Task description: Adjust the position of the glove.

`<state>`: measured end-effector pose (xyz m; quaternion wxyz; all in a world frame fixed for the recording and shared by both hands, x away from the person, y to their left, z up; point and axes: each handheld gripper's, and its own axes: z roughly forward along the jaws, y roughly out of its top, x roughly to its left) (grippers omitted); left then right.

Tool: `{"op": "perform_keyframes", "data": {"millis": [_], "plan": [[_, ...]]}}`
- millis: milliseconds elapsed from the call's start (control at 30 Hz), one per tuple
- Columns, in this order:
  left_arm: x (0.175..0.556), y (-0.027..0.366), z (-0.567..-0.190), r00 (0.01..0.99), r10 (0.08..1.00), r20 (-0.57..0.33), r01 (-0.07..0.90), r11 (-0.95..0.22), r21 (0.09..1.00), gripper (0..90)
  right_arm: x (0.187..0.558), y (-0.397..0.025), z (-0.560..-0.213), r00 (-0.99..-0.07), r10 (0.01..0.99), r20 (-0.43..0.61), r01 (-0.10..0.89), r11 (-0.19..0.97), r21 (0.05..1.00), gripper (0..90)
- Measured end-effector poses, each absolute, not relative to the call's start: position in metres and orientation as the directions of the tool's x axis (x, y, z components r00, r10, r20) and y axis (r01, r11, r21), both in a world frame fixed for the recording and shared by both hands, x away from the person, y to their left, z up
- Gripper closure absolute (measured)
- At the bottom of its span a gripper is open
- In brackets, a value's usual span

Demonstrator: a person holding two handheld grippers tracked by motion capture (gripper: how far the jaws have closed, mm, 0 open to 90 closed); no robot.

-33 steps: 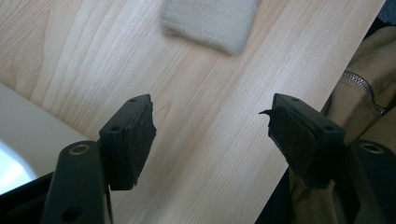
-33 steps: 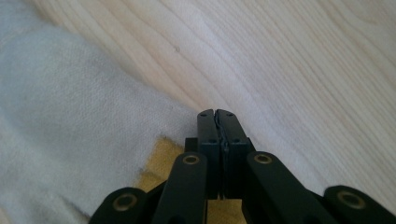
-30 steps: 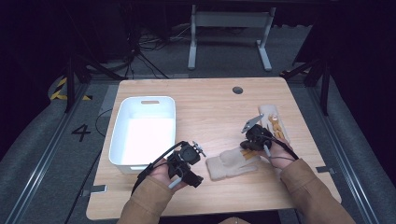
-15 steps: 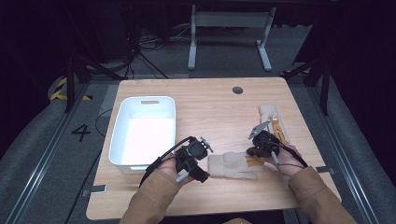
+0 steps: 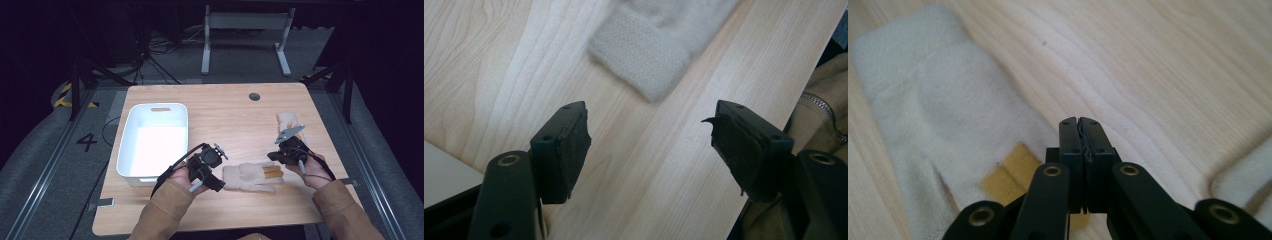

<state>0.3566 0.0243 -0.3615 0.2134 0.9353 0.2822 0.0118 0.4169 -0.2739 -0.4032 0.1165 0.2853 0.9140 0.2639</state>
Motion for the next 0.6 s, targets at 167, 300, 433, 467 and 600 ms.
{"op": "perform_keyframes", "data": {"millis": [167,300,433,467,600], "plan": [[0.360,0.025,-0.361,0.836,0.540,-0.101,0.529,-0.741,0.415,31.7,0.416,-0.285,-0.397,-0.780,0.622,-0.067,0.469,0.653,0.595,88.8],[0.360,0.023,-0.362,0.837,0.537,-0.104,0.527,-0.742,0.414,31.5,0.416,-0.294,-0.395,-0.760,0.647,-0.062,0.483,0.625,0.613,88.6],[0.359,0.022,-0.362,0.840,0.534,-0.101,0.523,-0.744,0.416,31.3,0.416,-0.303,-0.392,-0.739,0.671,-0.058,0.490,0.595,0.636,88.5],[0.359,0.022,-0.362,0.840,0.534,-0.102,0.523,-0.744,0.416,31.3,0.417,-0.305,-0.390,-0.731,0.681,-0.055,0.494,0.583,0.645,88.5],[0.360,0.023,-0.361,0.835,0.540,-0.103,0.529,-0.739,0.417,31.2,0.420,-0.313,-0.388,-0.707,0.705,-0.051,0.506,0.555,0.661,88.6]]}}
